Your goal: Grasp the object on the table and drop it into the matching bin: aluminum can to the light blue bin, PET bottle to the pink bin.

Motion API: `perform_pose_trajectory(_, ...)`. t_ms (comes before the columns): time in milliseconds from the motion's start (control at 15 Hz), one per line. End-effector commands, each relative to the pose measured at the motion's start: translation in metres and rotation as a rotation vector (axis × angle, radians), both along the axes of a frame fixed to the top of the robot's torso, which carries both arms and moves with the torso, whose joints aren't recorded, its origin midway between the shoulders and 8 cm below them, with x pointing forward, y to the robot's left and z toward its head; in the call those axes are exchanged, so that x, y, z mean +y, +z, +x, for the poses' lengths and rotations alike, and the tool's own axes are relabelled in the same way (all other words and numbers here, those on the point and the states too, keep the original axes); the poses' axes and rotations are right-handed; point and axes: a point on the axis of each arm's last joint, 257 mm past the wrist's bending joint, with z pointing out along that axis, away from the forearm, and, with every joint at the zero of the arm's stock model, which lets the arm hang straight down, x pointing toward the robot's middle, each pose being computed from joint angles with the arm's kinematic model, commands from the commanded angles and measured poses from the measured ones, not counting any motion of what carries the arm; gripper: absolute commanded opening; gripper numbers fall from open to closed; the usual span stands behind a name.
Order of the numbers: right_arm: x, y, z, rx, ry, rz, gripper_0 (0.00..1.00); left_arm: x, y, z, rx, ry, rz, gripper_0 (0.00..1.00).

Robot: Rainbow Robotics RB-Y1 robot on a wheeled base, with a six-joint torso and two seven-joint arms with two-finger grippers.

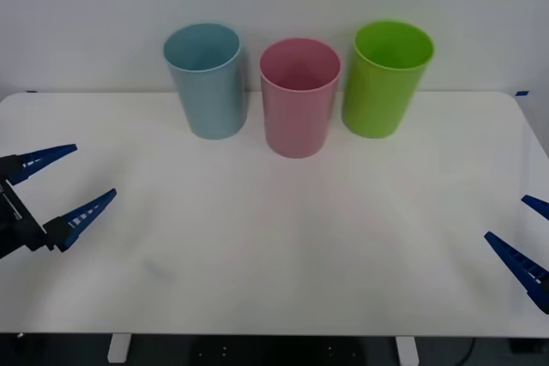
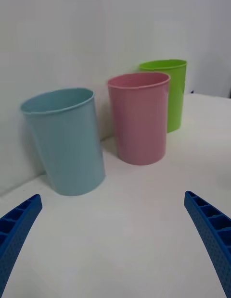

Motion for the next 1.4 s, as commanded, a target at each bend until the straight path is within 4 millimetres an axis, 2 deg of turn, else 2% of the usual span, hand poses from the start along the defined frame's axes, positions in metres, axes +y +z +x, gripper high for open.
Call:
perform_pose_trajectory(67,0.000,0.000,0.000,0.000,0.000,0.000,1.00,0.014,-0.018,-0.014,0.032,0.018,0.042,1.00)
perform_pose_trajectory(333,0.000,0.000,0.000,0.000,0.000,0.000,1.00,0.031,-0.032,-0.036,0.076,0.059,0.011,1.00)
perform_pose_trajectory(800,0.000,0.000,0.000,0.000,0.000,0.000,1.00,0.059,-0.038,-0.074,0.124,0.107,-0.046,1.00)
perform_pose_trajectory(1000,0.000,0.000,0.000,0.000,0.000,0.000,1.00,0.064,-0.043,-0.090,0.142,0.123,-0.078,1.00)
perform_pose_trajectory(1400,0.000,0.000,0.000,0.000,0.000,0.000,1.00,0.064,-0.051,-0.100,0.168,0.128,-0.095,1.00)
